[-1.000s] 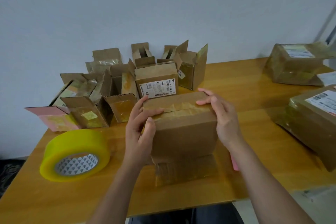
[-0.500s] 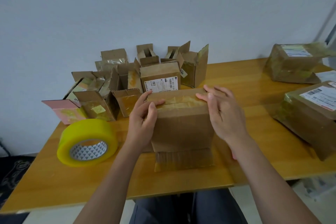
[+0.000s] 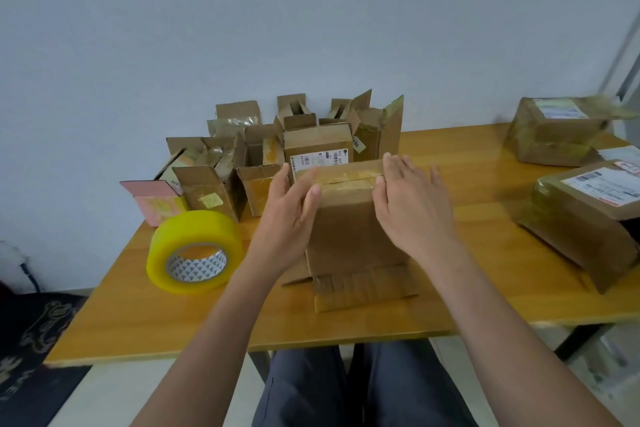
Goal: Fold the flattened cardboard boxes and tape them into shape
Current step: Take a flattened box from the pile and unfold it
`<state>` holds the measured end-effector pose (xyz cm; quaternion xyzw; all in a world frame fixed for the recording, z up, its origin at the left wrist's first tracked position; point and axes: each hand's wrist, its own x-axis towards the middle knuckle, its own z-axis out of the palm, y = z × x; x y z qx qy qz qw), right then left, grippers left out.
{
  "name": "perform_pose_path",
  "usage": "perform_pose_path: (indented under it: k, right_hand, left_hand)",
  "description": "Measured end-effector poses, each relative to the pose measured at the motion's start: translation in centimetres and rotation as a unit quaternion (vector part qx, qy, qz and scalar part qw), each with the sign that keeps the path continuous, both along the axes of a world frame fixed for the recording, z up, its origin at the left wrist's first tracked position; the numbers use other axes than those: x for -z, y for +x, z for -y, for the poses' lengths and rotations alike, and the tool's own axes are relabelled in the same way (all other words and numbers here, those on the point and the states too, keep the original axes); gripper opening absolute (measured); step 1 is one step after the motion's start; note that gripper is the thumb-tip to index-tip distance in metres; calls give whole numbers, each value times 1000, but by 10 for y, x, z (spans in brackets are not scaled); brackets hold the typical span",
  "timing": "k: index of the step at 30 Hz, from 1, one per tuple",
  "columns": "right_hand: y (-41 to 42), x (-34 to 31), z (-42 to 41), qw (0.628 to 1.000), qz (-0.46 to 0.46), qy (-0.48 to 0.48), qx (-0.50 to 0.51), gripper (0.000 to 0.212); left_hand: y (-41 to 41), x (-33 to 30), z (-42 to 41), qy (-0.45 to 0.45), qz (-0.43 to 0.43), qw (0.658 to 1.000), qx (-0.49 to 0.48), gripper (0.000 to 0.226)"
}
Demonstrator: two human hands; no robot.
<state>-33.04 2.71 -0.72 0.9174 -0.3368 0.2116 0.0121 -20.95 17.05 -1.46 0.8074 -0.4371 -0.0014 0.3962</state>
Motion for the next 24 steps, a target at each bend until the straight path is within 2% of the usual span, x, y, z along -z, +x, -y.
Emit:
perform_pose_path:
  k: [2, 6, 9, 12, 15, 18, 19, 21, 24]
  right_hand:
    - [1, -6, -4, 1000, 18, -4, -13, 54]
    - [12, -11, -17, 998, 38, -12, -47, 53]
    - [26, -11, -40, 985, 137, -15, -106, 47]
    - [42, -10, -78, 949, 234, 21, -209, 41]
    - [59, 1, -118, 921, 213, 109, -309, 43]
    - [79, 21, -140, 905, 160, 207, -335, 50]
    - [86, 31, -142, 905, 142, 234, -326, 55]
    - [99, 50, -140, 907, 97, 287, -292, 62]
    - [114, 74, -133, 886, 68, 366, -276, 58]
  left_hand:
    - [3, -6, -13, -32, 30, 999, -11, 55]
    - [20, -12, -49, -104, 113, 982, -112, 37]
    - [36, -10, -79, -141, 112, 963, -198, 39]
    - [44, 1, -105, -135, 54, 951, -272, 56]
    - [50, 21, -123, -97, -53, 944, -309, 78]
    - [65, 47, -134, -69, -130, 941, -305, 87]
    - [70, 55, -136, -68, -157, 938, -300, 83]
    - [75, 67, -138, -83, -215, 927, -295, 61]
    - [75, 78, -138, -118, -245, 919, -286, 24]
